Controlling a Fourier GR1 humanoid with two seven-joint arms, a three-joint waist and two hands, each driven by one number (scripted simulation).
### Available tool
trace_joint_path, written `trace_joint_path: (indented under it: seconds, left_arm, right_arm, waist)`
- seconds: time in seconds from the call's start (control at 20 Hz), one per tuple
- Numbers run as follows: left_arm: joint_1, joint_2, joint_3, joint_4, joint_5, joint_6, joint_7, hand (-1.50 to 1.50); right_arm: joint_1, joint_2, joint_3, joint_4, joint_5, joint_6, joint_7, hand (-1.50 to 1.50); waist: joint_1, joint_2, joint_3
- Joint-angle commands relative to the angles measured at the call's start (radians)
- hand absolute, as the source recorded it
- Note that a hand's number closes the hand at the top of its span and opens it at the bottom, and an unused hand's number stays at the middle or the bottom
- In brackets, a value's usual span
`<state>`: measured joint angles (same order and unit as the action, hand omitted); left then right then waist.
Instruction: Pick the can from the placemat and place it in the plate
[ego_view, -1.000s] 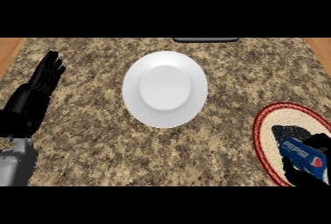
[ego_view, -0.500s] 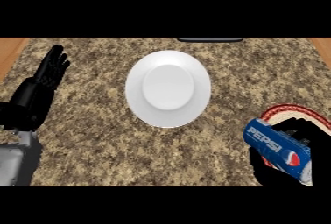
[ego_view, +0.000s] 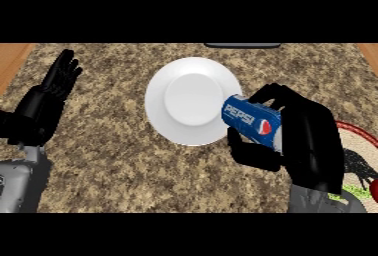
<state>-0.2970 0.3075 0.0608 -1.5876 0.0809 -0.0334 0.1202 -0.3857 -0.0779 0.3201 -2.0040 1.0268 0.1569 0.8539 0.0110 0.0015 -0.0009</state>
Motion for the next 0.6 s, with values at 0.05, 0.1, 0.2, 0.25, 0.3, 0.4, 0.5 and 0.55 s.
trace_joint_path:
  seconds: [0.05,0.1,0.2,0.25,0.3,0.4,0.5,0.55]
  left_arm:
    - [0.009,-0.024,-0.018,0.037,-0.021,-0.012,-0.049,0.0]
    - [0.046,0.004,-0.004,-0.019,-0.016,-0.028,-0.044,0.0]
    - [0.074,-0.016,-0.013,-0.047,-0.001,-0.036,-0.025,0.0]
    - [0.01,-0.009,0.001,0.022,-0.005,-0.036,-0.028,0.0]
    - [-0.005,-0.007,0.0,-0.044,0.008,-0.027,0.034,0.0]
    - [0.049,-0.025,-0.006,-0.017,-0.019,-0.03,-0.045,0.0]
    - [-0.008,-0.013,0.008,0.036,-0.02,-0.034,-0.04,0.0]
    - [-0.016,-0.012,0.02,0.037,-0.023,-0.02,-0.032,0.0]
  right_arm:
    - [-0.227,0.075,0.019,0.266,-0.04,-0.119,0.072,1.5]
    - [-0.239,0.075,0.001,0.341,-0.049,-0.166,0.031,1.5]
    - [-0.308,0.076,-0.038,0.409,-0.101,-0.176,0.025,1.5]
    - [-0.383,0.077,-0.038,0.461,-0.133,-0.171,0.044,1.5]
    - [-0.391,0.077,-0.042,0.556,-0.131,-0.24,0.005,1.5]
    - [-0.408,0.077,0.003,0.625,-0.149,-0.305,0.047,1.5]
    - [-0.467,0.078,0.007,0.779,-0.144,-0.384,0.004,1.5]
    - [-0.517,0.078,-0.033,0.835,-0.17,-0.373,-0.011,1.5]
  waist:
    - [0.008,0.003,0.0]
    - [0.015,0.002,0.001]
    - [0.011,0.001,0.001]
    - [0.008,0.003,0.0]
    - [0.016,0.003,0.001]
    - [0.01,0.002,0.001]
    - [0.015,0.005,0.0]
    - [0.015,0.005,0.0]
